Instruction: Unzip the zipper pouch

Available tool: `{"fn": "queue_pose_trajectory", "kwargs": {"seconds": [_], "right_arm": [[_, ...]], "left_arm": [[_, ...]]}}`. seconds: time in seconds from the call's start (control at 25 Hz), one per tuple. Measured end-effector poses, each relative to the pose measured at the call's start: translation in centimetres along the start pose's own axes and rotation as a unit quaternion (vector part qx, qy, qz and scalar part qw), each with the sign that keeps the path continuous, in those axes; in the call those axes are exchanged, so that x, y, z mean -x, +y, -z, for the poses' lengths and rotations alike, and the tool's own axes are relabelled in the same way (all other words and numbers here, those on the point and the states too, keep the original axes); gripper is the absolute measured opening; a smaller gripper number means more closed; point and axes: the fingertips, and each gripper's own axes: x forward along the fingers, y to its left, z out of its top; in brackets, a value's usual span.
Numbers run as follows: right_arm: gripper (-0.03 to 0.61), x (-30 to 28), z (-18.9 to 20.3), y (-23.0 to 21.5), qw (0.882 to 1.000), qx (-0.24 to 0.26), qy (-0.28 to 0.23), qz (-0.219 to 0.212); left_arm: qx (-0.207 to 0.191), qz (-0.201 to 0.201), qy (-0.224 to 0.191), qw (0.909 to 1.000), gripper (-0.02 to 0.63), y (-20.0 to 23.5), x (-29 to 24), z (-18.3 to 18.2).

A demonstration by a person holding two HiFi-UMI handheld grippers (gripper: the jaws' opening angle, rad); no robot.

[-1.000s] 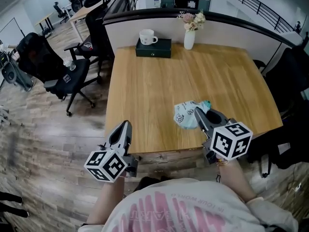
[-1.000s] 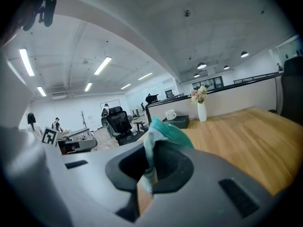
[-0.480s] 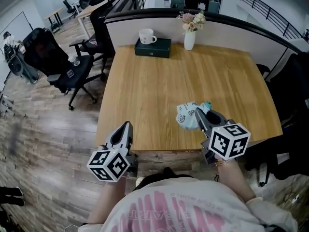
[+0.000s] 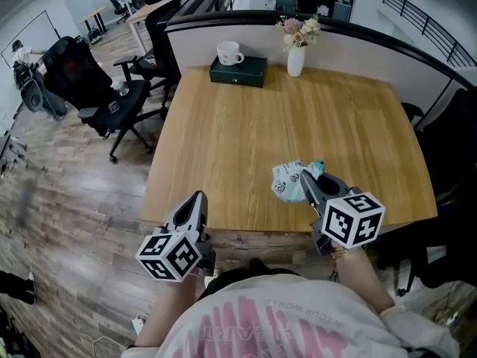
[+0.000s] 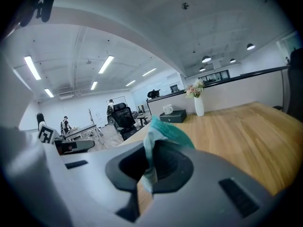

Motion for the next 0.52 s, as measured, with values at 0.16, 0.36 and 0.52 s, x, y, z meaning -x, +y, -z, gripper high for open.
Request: {"fn": "queue_pose_trajectory", "kwargs": {"seconds": [0.16,0.36,0.52], "right_arm": [[0.008,0.0,0.5,-0.5,1.0,0.004,0.007,-0.008],[0.008,0.4,1.2,-1.0,1.0,0.007,0.016,-0.016],[0.008,1.0,1.5,-1.4,1.0,0.011,0.02,-0.022]], "left_arm": [[0.004,-0.006,-0.002,1.0,0.002,-0.2,-0.1,0.6],[0.012,-0.012,-0.004,0.9999,0.003,-0.8,-0.1,1.4],[0.013,-0.019,0.001,0.9997,0.003,-1.5,0.1,2.3]]}}
